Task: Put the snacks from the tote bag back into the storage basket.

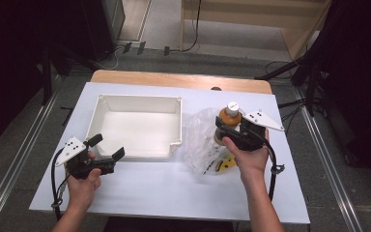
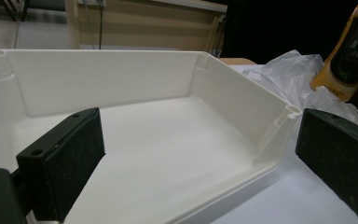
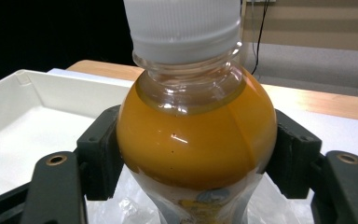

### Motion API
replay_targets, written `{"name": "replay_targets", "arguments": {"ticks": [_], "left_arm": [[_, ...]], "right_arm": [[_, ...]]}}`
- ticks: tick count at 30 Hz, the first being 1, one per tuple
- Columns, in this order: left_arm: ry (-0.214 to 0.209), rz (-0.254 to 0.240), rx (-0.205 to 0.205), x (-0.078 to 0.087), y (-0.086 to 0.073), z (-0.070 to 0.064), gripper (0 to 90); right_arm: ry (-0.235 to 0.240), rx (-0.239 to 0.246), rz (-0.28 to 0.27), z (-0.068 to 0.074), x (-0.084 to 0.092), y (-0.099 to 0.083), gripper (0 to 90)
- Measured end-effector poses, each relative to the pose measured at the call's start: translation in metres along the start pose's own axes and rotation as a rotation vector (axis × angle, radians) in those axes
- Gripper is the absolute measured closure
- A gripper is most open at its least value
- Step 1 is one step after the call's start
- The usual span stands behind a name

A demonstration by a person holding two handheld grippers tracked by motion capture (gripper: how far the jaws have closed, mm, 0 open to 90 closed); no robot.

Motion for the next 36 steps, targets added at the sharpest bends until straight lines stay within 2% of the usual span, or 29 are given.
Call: {"name": "replay_targets", "arguments": {"ticks": [8,36], "left_arm": [[-0.002,0.007,-0.005,-0.002,-0.002,-0.003,1.1],[0.011,0.015,-0.006,-0.002,-0.005,0.002,1.2]], "right_arm": [[0.002,-0.003,-0.01,0.007,-0.007,0.007,30.9],[0.047,0.016,-0.003,0.037,-0.03,0.016,30.9]]}}
Point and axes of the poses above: each handheld gripper's, and its own axes: x roughly backward along the jaws, y roughly out of its top, z roughly to its left, the point moved 7 cm from there along -x, roughly forward along the jaws, and after that the axes turned 1 degree about -z, right-handed, at the moved point
